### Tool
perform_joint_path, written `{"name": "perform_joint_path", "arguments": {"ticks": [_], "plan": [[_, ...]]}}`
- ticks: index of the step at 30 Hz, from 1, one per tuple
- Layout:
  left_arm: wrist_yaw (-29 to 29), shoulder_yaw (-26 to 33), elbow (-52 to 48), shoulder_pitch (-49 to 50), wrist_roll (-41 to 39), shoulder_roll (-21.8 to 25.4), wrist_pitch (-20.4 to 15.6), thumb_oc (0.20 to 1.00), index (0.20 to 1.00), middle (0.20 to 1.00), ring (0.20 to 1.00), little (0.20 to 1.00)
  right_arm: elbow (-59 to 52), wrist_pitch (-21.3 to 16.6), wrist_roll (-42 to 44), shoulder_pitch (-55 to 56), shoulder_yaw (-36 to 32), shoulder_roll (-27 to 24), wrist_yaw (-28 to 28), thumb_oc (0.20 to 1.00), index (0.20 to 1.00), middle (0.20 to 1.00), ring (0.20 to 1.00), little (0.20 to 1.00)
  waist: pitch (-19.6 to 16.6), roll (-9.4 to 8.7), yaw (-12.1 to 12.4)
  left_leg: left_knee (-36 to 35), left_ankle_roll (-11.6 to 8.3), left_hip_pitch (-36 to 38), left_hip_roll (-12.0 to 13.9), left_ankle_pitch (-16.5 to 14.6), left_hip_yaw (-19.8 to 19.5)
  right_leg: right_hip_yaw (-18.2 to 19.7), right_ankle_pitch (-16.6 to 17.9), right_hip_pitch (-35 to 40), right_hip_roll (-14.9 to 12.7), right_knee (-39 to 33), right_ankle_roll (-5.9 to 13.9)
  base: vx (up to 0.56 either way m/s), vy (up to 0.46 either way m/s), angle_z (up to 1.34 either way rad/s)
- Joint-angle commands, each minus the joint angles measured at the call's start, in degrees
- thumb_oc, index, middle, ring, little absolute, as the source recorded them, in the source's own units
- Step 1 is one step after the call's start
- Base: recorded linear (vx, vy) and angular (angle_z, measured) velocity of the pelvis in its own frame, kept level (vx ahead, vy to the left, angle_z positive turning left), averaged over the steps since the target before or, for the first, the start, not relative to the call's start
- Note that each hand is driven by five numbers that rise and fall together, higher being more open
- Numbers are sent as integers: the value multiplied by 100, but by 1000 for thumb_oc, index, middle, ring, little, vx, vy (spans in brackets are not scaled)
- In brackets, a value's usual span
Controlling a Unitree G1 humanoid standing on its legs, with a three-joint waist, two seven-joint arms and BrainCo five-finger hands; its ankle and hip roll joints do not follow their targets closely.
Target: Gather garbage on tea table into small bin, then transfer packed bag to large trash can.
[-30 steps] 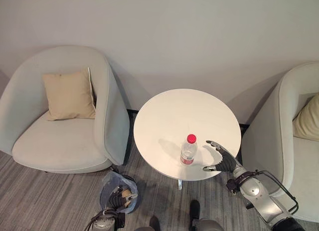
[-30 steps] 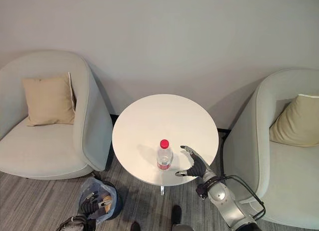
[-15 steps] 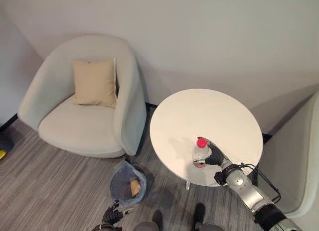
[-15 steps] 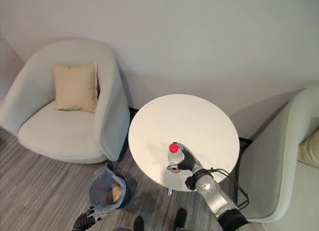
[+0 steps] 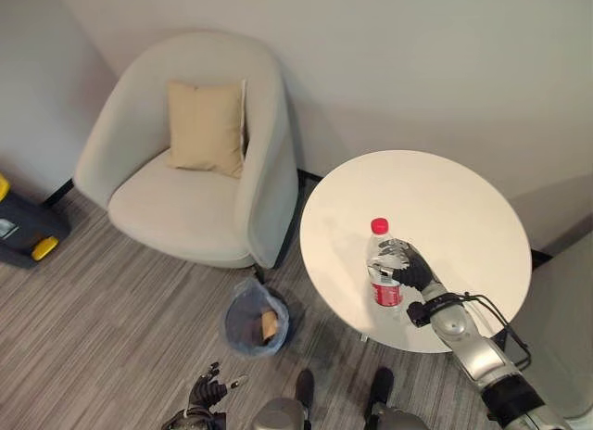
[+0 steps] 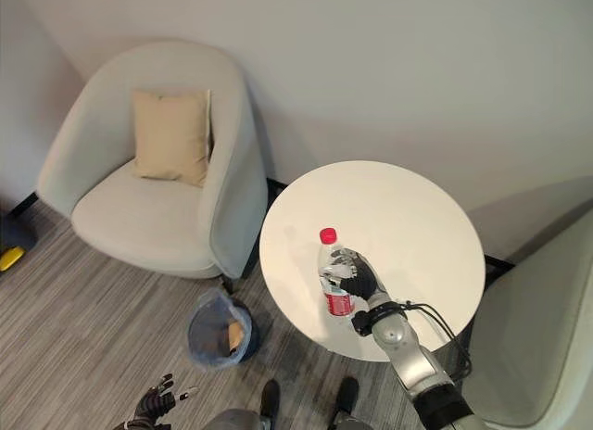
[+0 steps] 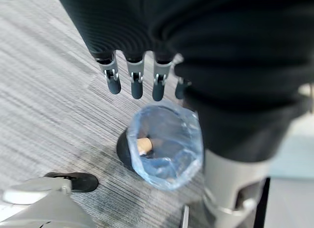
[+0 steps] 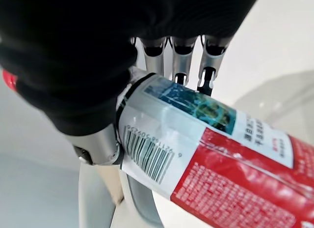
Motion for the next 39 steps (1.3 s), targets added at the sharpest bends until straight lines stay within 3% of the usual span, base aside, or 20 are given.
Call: {"name": "perform_joint_path", "arguments": {"ticks": [1,4,5,7,10,13,14,16,22,25,29,34,39], "plan": [[-44,-192,-17,-277,22,243,-102,1000,1000,1000,1000,1000,-619,-442,190,-454,-44,22,-228,200,200,200,200,200,-80,-313,-102,566,189,-350,303,-588,1384,-264,-986,282,-368,218,289,-96,25,170],[-35,-204,9,-318,83,205,-118,1000,1000,1000,1000,1000,-622,-427,180,-536,-39,14,-248,200,200,200,200,200,-129,-314,-167,572,200,-213,415,-682,1630,-371,-885,341,-417,130,336,19,80,68],[9,-187,10,-373,90,188,-132,1000,1000,1000,1000,1000,-649,-409,155,-550,-71,-2,-278,200,200,200,200,200,-144,-340,-222,660,146,-33,537,-899,1755,-440,-902,413,-499,158,399,31,126,11],[21,-203,-45,-425,159,191,-130,1000,1000,1000,1000,1000,-659,-364,107,-513,-187,-31,-326,200,200,200,200,200,-207,-303,-337,434,152,236,689,-924,2146,-695,-828,380,-638,181,492,28,238,47],[13,-194,-55,-401,263,213,-112,1000,1000,1000,1000,1000,-648,-309,67,-476,-263,-3,-326,200,200,200,200,200,-258,-340,-339,418,256,217,557,-1030,2142,-801,-805,362,-867,462,594,100,325,59],[-10,-154,-7,-517,380,413,-31,1000,1000,1000,1000,1000,-744,-306,175,-404,-350,210,-299,200,200,200,200,200,-34,-459,-332,664,471,123,385,-1252,2035,-566,-915,-31,-1217,1470,646,34,287,20],[24,-117,-49,-583,359,503,-35,1000,1000,1000,1000,1000,-794,-323,232,-340,-357,228,-264,200,200,200,200,200,50,-493,-371,739,550,49,291,-1333,1876,-97,-1002,-281,-1116,1754,631,-36,160,39],[39,-77,-78,-559,338,499,-27,1000,1000,1000,1000,1000,-797,-304,201,-300,-327,207,-225,200,200,200,200,200,97,-509,-414,681,665,39,199,-1236,1805,227,-925,-475,-877,1739,516,-16,104,56],[32,-49,-37,-503,319,479,-16,1000,1000,1000,1000,1000,-796,-301,197,-294,-255,172,-171,200,200,200,200,200,226,-545,-458,514,747,272,2,-1272,1525,515,-788,-954,-493,1534,511,104,35,17],[21,-67,-69,-477,382,482,-47,1000,1000,1000,1000,1000,-777,-341,130,-177,-243,60,-147,200,200,200,200,200,308,-625,-521,709,752,184,-218,-1368,1111,983,-689,-955,-292,1299,497,104,-89,85],[-12,-5,-81,-293,353,479,-13,1000,1000,1000,1000,1000,-763,-300,97,-261,-75,-36,-25,200,200,200,200,200,283,-589,-413,813,685,-11,-202,-1345,1059,888,-634,-949,-310,1177,420,83,-96,40],[85,-125,-15,-429,224,475,-53,1000,1000,1000,1000,1000,-656,-332,139,-974,401,-46,-39,200,200,200,200,200,541,-519,-285,898,583,-448,-119,-1228,952,741,-632,-1203,-335,1145,376,-5,-75,2],[424,-458,-276,-1073,-335,501,-179,1000,1000,1000,1000,1000,-314,-324,182,-2313,901,311,-515,200,200,200,200,200,1057,-490,-129,1634,501,-1793,-56,-1198,801,613,-764,-2344,-464,1837,234,-120,-68,22]]}}
